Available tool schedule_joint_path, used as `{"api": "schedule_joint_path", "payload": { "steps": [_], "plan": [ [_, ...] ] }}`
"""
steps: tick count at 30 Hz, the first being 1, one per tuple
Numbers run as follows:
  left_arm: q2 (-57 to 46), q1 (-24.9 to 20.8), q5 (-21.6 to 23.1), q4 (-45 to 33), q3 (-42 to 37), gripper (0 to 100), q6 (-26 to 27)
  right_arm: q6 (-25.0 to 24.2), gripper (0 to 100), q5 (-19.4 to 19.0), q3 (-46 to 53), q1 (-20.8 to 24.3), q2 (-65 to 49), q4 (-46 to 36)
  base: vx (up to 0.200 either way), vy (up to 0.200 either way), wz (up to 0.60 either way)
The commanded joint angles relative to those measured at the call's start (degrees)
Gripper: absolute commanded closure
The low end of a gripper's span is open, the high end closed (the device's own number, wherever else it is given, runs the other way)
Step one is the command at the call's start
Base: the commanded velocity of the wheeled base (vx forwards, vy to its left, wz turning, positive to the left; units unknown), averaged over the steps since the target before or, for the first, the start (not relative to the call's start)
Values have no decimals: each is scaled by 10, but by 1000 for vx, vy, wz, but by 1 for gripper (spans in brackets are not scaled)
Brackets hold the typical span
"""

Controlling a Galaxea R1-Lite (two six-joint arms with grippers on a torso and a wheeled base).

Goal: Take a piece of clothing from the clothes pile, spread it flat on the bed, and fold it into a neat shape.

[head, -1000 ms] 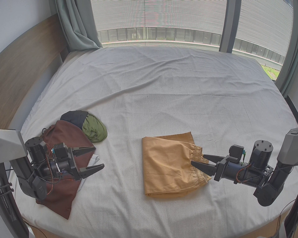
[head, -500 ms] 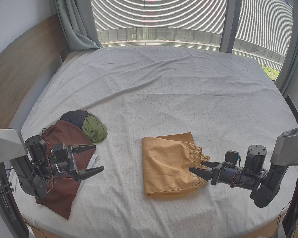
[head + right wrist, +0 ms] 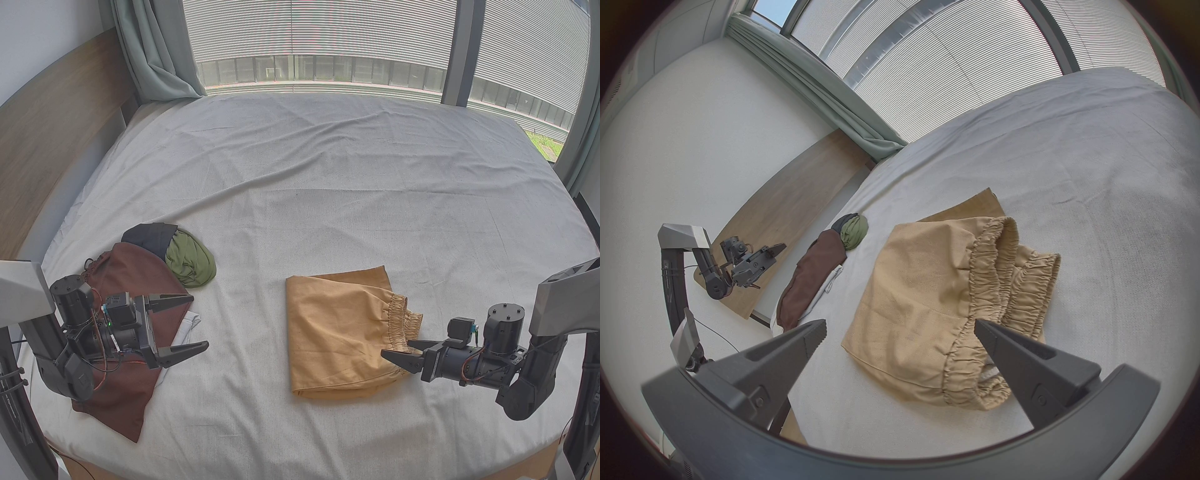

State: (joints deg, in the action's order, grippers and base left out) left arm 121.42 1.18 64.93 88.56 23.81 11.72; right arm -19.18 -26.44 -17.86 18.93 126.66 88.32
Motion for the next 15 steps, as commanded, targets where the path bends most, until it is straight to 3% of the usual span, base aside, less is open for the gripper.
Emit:
{"api": "schedule_joint_path", "payload": {
  "steps": [1,15],
  "plan": [
    [0,1,0,0,-1,0,1,7,0,0,-1,-12,22,0,0,0,0],
    [0,0,4,0,-5,0,0,18,0,-3,-9,-41,53,0,0,0,0]
  ]
}}
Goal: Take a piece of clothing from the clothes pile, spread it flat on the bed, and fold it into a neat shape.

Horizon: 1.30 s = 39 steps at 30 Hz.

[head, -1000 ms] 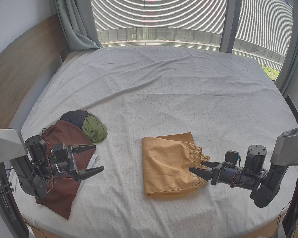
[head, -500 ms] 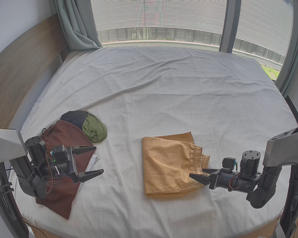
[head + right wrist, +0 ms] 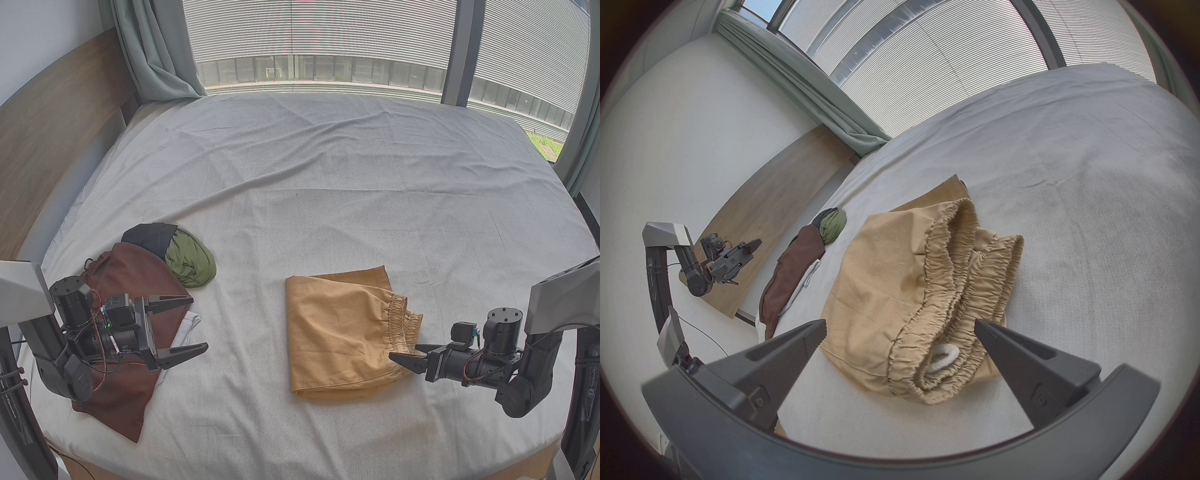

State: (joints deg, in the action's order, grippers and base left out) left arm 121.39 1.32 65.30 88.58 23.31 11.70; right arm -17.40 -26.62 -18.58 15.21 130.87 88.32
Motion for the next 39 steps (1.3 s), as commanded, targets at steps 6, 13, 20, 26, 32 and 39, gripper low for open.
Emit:
{"api": "schedule_joint_path", "payload": {
  "steps": [6,13,20,26,32,39],
  "plan": [
    [2,-2,0,0,0,0,0,1,0,-1,-17,-16,43,0,0,0,0],
    [2,-3,0,0,0,0,0,1,0,-1,-26,-26,71,0,0,0,0],
    [2,-3,-2,-1,0,0,0,1,0,-2,-30,-24,87,1,0,0,0],
    [2,-3,-2,-1,0,0,-1,-5,0,-2,-35,0,86,1,0,0,0],
    [2,-5,-2,0,-2,0,-1,-26,0,0,-44,20,85,1,0,0,0],
    [2,-6,-2,0,-5,0,-1,-36,0,1,-64,32,89,2,0,0,0]
  ]
}}
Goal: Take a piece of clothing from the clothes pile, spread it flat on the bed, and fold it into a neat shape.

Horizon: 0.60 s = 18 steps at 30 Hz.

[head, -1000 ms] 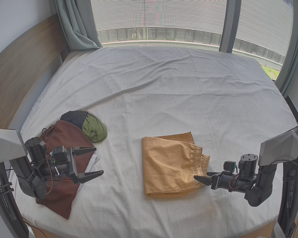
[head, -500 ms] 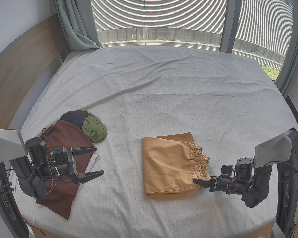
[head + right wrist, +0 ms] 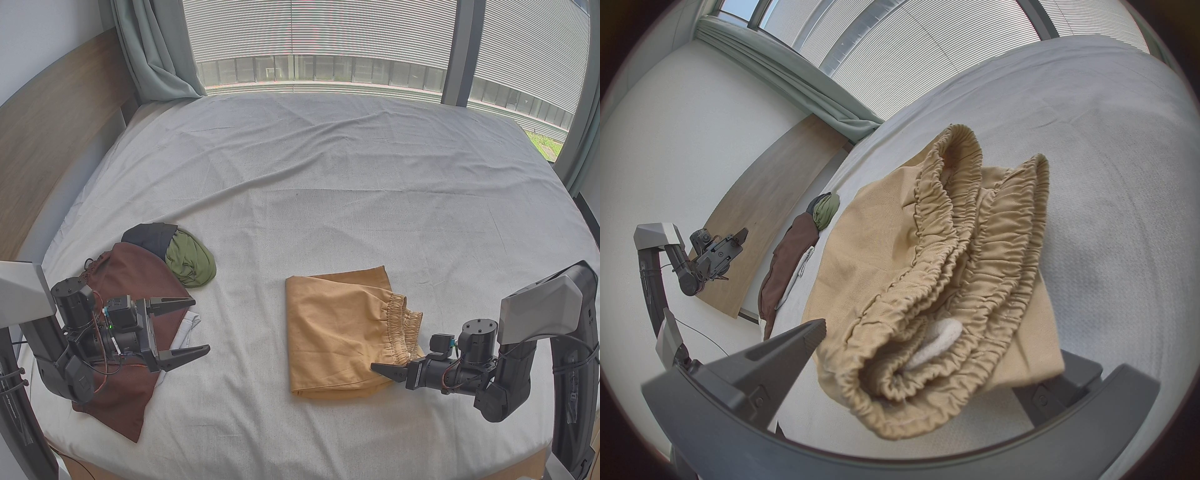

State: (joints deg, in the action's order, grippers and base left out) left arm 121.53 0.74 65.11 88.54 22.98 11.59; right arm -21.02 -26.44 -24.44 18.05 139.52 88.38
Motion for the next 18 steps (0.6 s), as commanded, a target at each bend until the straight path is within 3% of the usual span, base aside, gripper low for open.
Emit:
{"api": "schedule_joint_path", "payload": {
  "steps": [1,11,12,18],
  "plan": [
    [1,0,0,1,-1,0,0,0,0,-1,-5,3,2,1,0,0,0],
    [1,-1,0,0,-1,0,0,0,0,0,-5,4,5,1,0,0,0],
    [1,-1,0,0,-1,0,1,0,100,0,-5,4,6,1,0,0,0],
    [1,-1,0,0,-1,0,1,0,100,0,-5,4,6,1,0,0,0]
  ]
}}
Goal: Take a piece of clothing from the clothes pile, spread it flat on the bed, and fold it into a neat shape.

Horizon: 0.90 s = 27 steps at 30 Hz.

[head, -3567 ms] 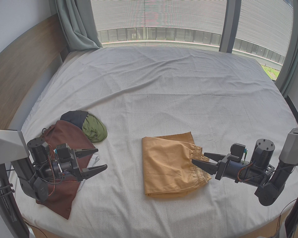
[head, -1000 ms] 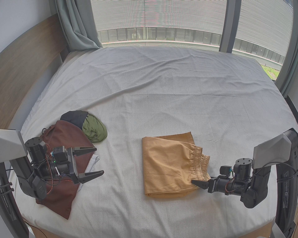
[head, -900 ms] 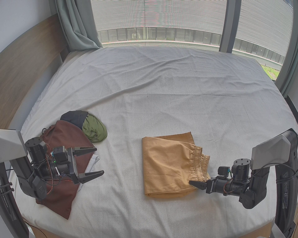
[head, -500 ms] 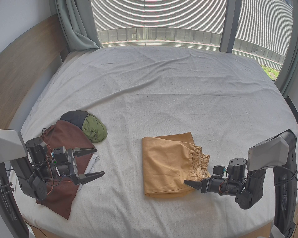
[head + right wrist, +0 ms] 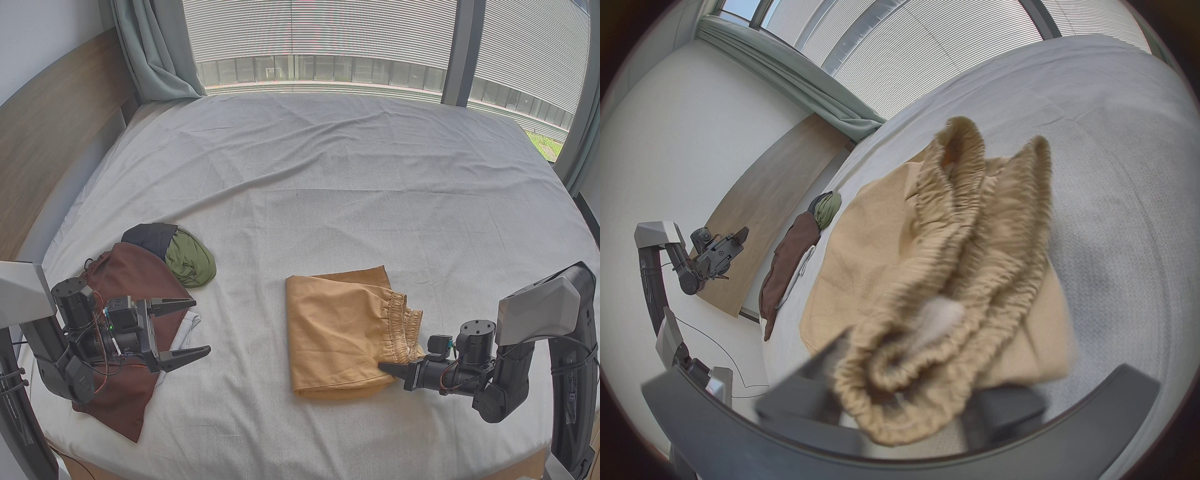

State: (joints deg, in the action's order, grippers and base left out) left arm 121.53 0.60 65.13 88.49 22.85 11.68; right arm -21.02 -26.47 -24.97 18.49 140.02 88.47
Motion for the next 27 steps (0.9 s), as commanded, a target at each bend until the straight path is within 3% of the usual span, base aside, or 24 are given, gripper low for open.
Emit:
{"api": "schedule_joint_path", "payload": {
  "steps": [1,27],
  "plan": [
    [1,0,0,1,0,0,0,0,100,0,0,0,1,0,0,0,0],
    [1,-2,-1,0,-3,0,0,0,100,-1,4,15,-11,1,0,0,0]
  ]
}}
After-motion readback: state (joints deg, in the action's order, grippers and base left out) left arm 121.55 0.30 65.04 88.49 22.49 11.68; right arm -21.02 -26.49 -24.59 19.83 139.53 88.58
